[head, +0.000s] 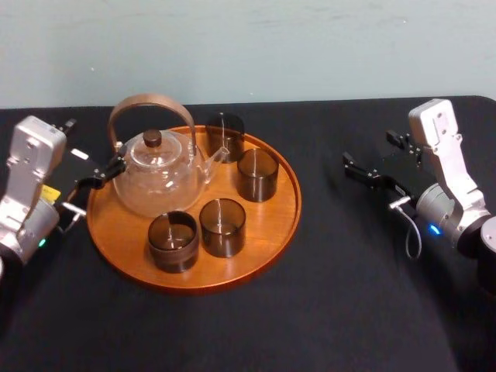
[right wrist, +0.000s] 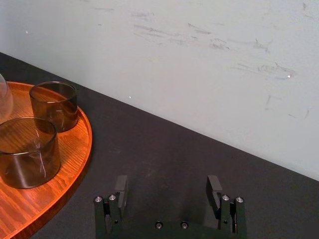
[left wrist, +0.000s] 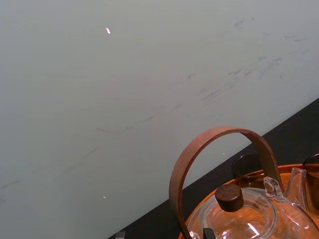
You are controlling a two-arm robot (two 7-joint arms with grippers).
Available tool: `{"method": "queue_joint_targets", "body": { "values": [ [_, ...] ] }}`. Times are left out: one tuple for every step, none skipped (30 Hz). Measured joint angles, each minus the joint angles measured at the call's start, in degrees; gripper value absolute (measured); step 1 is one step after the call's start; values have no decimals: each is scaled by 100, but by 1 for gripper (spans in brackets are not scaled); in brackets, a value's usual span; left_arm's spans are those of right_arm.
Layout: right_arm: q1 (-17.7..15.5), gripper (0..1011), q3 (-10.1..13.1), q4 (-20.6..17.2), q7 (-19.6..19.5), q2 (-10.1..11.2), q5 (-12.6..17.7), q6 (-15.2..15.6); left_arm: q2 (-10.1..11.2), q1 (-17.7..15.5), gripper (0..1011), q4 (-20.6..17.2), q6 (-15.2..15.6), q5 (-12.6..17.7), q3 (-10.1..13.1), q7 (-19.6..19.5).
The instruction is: Pick up the glass from the table and place it on the tray.
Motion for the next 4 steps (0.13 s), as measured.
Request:
{"method": "queue_joint_targets", "body": {
  "values": [
    [0,1002,-1,0,1,0,1,0,0,0,1010,0,0,0,0,0],
    [0,1002,-3,-1,3,1,2,-1,0,0,1010,0,0,0,0,0],
    [0,1002,-3,-2,4,1,3,-1,0,0,1010,0,0,0,0,0],
    [0,1002,-4,-2,6,2,3,-2,0,0,1010,0,0,0,0,0]
  ]
}}
